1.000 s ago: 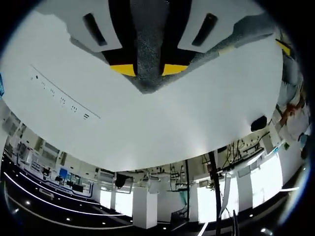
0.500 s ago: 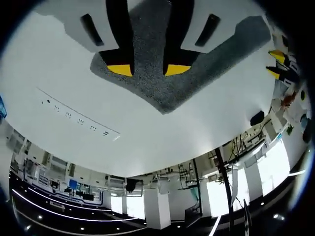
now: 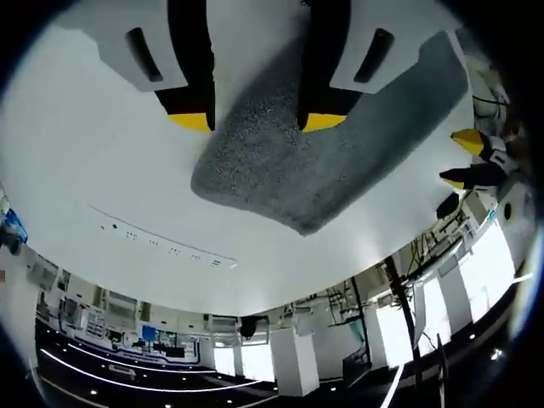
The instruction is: Fold the towel on the table until its edges align and the towel forms a compact rectangular stack.
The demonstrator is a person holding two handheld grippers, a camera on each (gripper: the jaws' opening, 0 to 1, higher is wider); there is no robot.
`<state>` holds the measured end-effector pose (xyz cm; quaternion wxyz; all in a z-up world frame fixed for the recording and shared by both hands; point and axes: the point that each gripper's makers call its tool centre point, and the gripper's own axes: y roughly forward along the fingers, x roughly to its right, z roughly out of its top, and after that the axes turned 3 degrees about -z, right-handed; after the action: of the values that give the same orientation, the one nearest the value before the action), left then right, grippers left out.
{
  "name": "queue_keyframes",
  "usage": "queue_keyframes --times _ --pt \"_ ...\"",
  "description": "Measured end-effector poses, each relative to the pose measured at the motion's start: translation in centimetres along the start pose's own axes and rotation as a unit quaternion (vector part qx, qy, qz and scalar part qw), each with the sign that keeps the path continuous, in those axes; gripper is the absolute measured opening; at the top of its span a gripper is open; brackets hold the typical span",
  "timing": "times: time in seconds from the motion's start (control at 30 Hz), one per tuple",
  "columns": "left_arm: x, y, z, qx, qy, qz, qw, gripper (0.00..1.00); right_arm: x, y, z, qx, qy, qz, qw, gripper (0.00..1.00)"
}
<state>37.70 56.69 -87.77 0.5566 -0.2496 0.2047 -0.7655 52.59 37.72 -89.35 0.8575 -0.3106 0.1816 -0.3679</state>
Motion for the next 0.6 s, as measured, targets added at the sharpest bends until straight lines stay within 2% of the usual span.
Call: queue_keyframes --times 0.13,0.3,0.37,0.47,0.6 --pt "0.6 1.3 0.9 -0.003 0.011 -0.012 0.9999 0.55 0.6 -1.0 -0.5 0.002 -0.005 -0.012 0.9999 0.4" --pt "1.1 2.8 1.8 -0.002 0.007 -0.026 0.9996 0.54 0.4 -1.9 -1.8 0.004 0.017 -0.011 0.9998 0.4" --pt "1.4 3.4 2.1 -0.004 0.001 -0.036 0.9993 0.52 0.4 -2.3 -2.1 0.004 0.023 -0.012 0.9997 0.4" --pt "1.1 4.2 2.9 0.013 -0.034 -0.036 0.9987 0.48 0.0 -2.8 -3.0 0.004 0.036 -0.012 0.9993 0.4" --pt "1.3 5.3 3.1 0.008 -0.033 -0.046 0.9984 0.45 -0.3 -2.8 -3.8 0.006 0.056 -0.009 0.9984 0.39"
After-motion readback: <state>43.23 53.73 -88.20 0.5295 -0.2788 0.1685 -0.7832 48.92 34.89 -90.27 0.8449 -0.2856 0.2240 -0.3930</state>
